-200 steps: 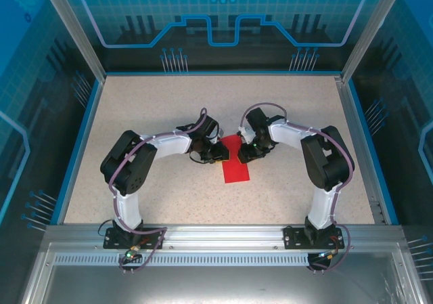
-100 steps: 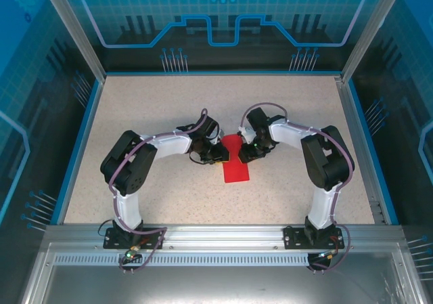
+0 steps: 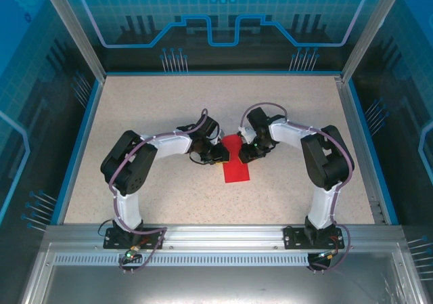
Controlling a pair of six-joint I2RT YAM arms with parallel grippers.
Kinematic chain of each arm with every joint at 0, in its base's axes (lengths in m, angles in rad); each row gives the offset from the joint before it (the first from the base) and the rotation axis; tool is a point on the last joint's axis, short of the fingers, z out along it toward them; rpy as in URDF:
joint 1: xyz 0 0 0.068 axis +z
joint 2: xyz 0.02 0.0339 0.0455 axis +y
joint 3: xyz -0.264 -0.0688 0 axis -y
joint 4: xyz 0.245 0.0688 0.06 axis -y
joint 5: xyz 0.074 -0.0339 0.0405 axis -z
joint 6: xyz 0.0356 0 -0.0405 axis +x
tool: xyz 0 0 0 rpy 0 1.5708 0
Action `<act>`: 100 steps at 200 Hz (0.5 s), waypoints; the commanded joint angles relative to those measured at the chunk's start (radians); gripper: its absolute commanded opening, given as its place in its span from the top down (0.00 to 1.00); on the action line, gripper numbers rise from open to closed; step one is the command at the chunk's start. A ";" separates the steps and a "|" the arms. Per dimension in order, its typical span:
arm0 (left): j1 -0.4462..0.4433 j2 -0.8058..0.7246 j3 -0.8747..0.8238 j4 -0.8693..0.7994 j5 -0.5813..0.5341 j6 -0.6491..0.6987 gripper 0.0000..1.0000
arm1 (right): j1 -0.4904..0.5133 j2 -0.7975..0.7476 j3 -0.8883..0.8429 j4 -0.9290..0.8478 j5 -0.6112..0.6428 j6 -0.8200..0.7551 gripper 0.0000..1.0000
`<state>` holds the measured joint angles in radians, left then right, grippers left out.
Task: Fold a paper plane with a square sheet of paper (pick it up from the middle)
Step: Hold the square sheet of paper at the center of the table.
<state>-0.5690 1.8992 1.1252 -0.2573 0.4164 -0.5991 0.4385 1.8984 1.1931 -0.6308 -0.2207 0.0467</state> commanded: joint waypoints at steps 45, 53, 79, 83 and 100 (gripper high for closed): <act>-0.015 0.042 0.031 -0.050 0.007 0.037 0.81 | -0.007 0.036 0.011 -0.030 0.007 -0.013 0.63; -0.016 0.046 0.033 -0.056 0.000 0.042 0.81 | -0.008 0.036 0.010 -0.030 0.007 -0.014 0.63; -0.018 0.059 0.030 -0.057 -0.005 0.047 0.82 | -0.004 0.036 0.010 -0.029 0.009 -0.012 0.63; -0.018 0.061 0.029 -0.057 -0.005 0.046 0.82 | -0.005 0.037 0.012 -0.030 0.009 -0.012 0.63; -0.018 0.070 0.033 -0.061 -0.011 0.051 0.83 | -0.001 0.035 0.014 -0.029 0.009 -0.008 0.63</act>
<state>-0.5797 1.9415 1.1328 -0.2836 0.4156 -0.5743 0.4381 1.9030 1.1992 -0.6361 -0.2207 0.0471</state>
